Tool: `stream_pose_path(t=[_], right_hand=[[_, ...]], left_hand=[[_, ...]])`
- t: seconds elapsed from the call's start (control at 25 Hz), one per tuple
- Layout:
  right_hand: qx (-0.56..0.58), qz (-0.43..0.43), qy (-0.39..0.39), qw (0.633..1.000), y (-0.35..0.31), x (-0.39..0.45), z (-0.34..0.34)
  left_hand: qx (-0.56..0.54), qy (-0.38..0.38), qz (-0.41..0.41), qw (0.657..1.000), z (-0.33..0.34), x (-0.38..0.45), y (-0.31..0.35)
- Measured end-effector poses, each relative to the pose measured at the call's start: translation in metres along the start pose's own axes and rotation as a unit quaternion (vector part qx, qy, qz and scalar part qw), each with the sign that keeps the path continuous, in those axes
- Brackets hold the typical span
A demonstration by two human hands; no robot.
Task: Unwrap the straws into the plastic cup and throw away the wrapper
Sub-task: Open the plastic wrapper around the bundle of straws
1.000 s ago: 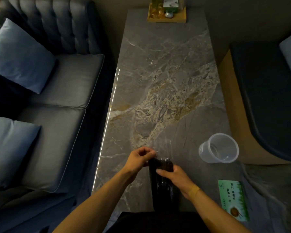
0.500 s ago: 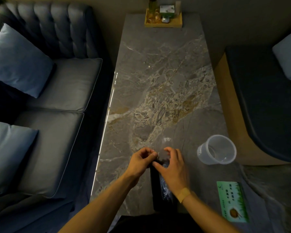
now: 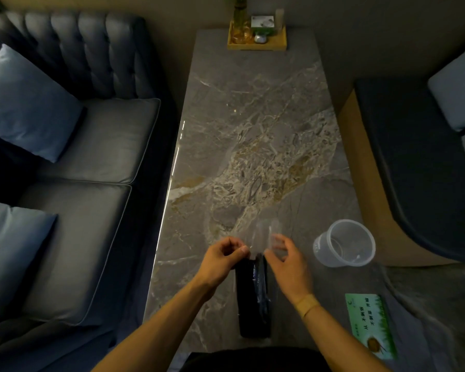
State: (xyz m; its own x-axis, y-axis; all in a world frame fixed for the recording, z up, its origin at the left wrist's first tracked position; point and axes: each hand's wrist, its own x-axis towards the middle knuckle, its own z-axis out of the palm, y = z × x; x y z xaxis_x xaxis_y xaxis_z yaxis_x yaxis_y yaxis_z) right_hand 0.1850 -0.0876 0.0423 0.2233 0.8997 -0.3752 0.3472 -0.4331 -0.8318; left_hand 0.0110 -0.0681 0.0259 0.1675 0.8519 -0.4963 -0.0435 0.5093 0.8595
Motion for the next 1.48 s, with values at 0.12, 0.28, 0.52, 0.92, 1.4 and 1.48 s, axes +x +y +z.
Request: stream_pose_path(t=[0.12,0.28,0.52,0.92,1.4,1.48], right_hand=[[0.072,0.010,-0.013,0.997,-0.002,0.010,-0.017],[0.155,0.018,-0.051,0.986,-0.005,0.011,-0.037],[0.158,0.027,-0.102,0.982,-0.013,0.010,-0.049],[0.141,-0.098,-0.100,0.980,-0.056,0.001,-0.077],[-0.070,-0.219,-0.100,0.968,-0.107,-0.011,-0.084],[-0.131,-0.232,-0.106,0.958,-0.125,-0.006,-0.081]], left_hand=[[-0.005,-0.012,0.008,1.000,-0.008,0.000,0.009],[-0.059,0.019,-0.007,0.998,-0.019,0.003,0.023],[-0.079,0.053,-0.003,0.995,-0.024,0.001,0.034],[-0.046,0.003,0.120,0.992,-0.036,-0.017,0.080],[0.048,-0.006,0.154,0.987,-0.027,-0.025,0.111],[0.064,-0.012,0.151,0.986,-0.025,-0.023,0.119]])
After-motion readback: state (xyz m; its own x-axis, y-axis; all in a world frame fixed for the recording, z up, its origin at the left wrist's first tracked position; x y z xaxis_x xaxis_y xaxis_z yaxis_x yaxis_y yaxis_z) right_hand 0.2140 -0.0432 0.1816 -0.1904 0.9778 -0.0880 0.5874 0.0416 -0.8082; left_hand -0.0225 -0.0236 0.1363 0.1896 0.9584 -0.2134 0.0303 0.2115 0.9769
